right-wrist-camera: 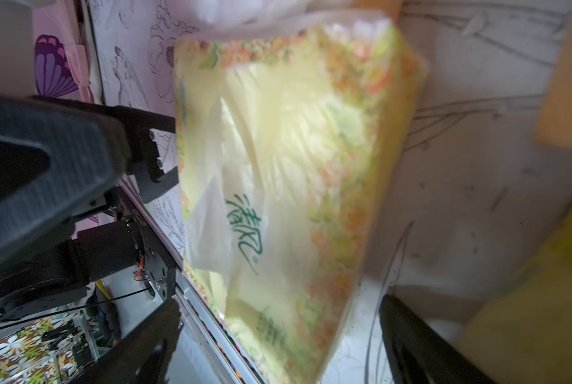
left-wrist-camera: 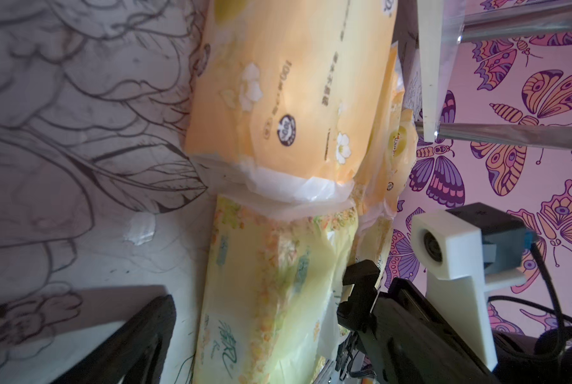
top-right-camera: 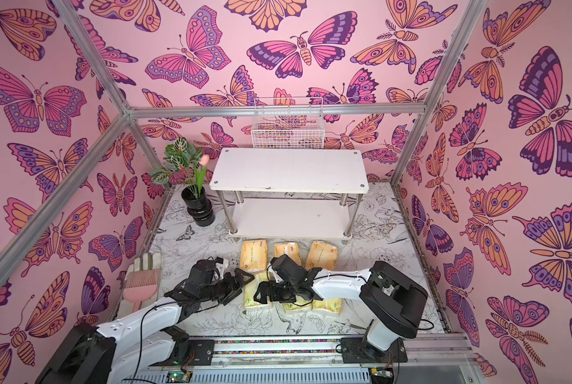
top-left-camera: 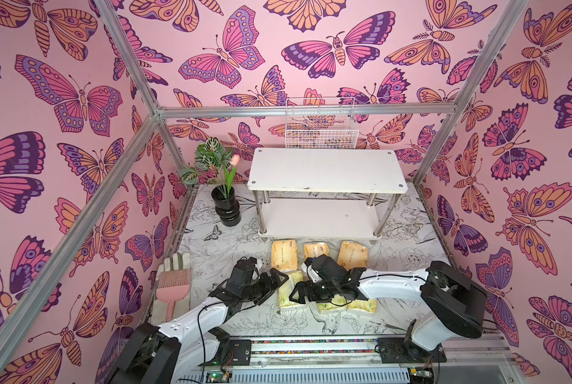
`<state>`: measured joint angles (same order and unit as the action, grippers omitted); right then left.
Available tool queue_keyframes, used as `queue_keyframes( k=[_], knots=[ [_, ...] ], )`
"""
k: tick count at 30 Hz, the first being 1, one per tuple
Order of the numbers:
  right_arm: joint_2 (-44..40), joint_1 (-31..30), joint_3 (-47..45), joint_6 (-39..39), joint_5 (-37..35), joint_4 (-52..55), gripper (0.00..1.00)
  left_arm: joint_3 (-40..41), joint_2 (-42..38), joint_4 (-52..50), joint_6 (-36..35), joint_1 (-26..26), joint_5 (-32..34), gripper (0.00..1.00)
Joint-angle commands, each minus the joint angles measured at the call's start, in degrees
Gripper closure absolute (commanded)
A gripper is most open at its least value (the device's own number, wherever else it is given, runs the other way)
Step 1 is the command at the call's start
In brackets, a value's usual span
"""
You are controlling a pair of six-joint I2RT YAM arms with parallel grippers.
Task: Place the tissue boxes on the shelf by color
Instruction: Pick up the box of tissues from the center of the board.
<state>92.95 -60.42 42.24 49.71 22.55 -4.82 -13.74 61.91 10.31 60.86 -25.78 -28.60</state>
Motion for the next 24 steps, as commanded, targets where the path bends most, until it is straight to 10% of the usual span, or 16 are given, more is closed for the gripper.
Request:
queue_keyframes(
  k=[1, 11, 24],
  knots=[
    [2.86, -0.47, -1.06, 1.85, 1.52, -3.61, 0.05, -0.42, 1.28, 2.08, -1.13, 0.29, -3.72, 0.01],
    [2.44, -0.48, -5.00, 4.75, 3.36, -11.81, 0.11, 2.59, -1.06, 2.25, -0.74, 0.05, -3.47, 0.01],
    [1.90, -0.37, -7.51, 6.30, 6.34, -18.16, 0.45, 5.35, -4.03, 2.19, 0.31, -1.37, -2.14, 0.00]
  ],
)
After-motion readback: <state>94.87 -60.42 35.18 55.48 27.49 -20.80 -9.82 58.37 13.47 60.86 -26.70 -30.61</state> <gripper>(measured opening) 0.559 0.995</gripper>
